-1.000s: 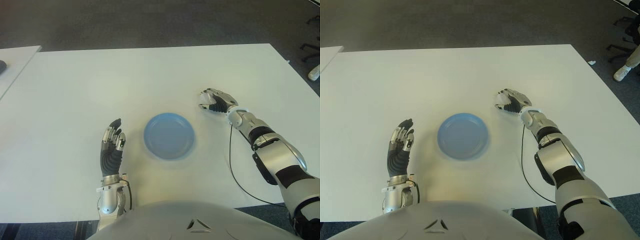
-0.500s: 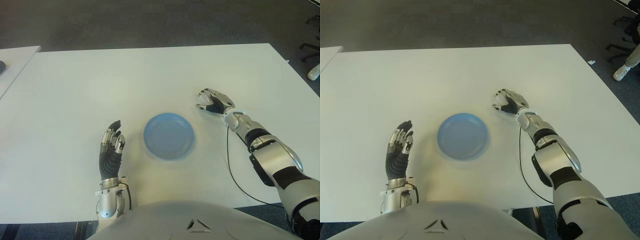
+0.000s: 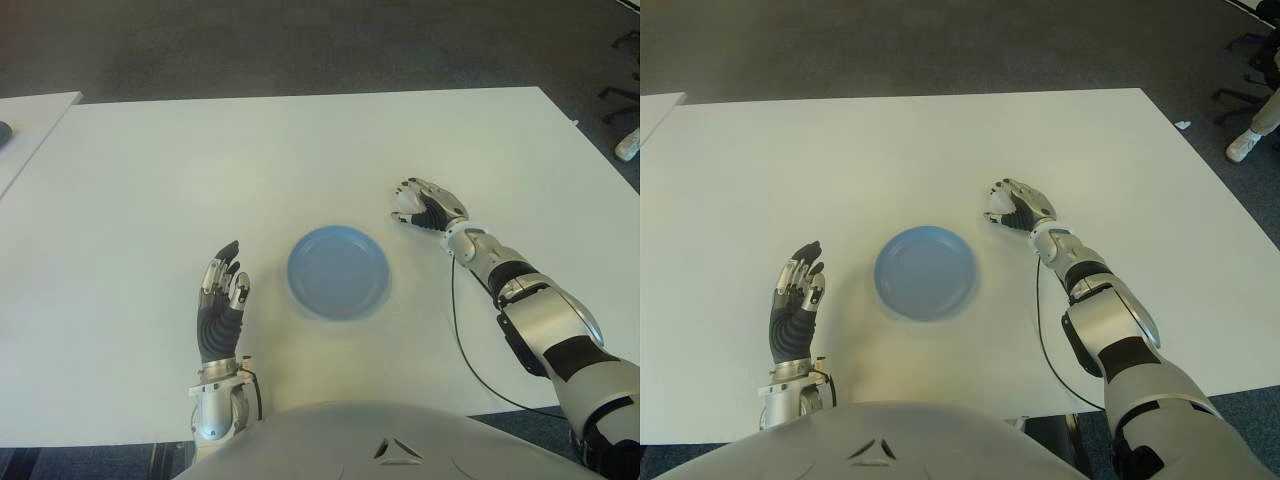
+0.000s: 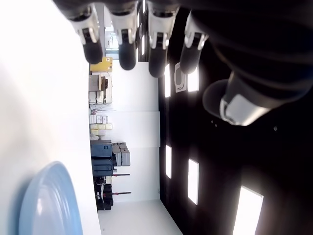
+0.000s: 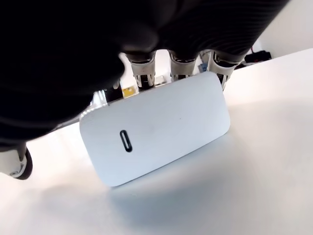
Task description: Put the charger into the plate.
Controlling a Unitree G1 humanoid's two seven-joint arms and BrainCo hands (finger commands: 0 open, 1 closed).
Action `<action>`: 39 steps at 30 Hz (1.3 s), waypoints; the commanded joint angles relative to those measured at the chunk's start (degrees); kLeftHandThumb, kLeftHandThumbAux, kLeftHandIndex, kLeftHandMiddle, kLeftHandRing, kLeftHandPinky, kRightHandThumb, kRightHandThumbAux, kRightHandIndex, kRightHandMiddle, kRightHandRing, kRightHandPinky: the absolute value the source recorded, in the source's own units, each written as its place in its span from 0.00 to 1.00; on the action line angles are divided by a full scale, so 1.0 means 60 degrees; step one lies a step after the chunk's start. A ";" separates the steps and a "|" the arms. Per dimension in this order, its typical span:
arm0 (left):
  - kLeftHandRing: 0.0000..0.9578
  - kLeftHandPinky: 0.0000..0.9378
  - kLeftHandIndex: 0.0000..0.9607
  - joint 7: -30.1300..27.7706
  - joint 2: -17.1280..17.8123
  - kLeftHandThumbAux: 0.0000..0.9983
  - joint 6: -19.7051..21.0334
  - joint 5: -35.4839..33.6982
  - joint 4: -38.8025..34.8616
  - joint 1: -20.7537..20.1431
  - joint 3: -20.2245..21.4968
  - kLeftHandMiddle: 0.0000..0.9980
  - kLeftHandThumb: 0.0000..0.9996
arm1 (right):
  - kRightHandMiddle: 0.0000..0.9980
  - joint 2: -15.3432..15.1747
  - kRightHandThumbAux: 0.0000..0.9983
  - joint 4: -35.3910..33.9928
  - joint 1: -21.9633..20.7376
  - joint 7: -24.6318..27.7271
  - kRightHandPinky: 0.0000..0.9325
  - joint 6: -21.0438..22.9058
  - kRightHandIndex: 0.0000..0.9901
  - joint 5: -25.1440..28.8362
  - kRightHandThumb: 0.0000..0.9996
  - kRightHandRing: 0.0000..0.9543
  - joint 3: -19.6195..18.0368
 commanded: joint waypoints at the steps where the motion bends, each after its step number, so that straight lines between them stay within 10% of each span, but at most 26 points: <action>1: 0.12 0.12 0.17 -0.0059 -0.0013 0.54 -0.0129 0.0097 0.0115 0.0255 -0.0112 0.15 0.28 | 0.10 0.0111 0.40 0.0162 0.0390 -0.0043 0.05 0.0209 0.03 -0.0122 0.44 0.08 0.0103; 39: 0.11 0.12 0.17 -0.0096 0.0121 0.55 -0.0568 0.0076 -0.0234 0.0792 -0.0372 0.14 0.27 | 0.15 0.0545 0.45 0.0234 0.0840 -0.0871 0.10 0.0703 0.06 -0.0196 0.45 0.13 0.0209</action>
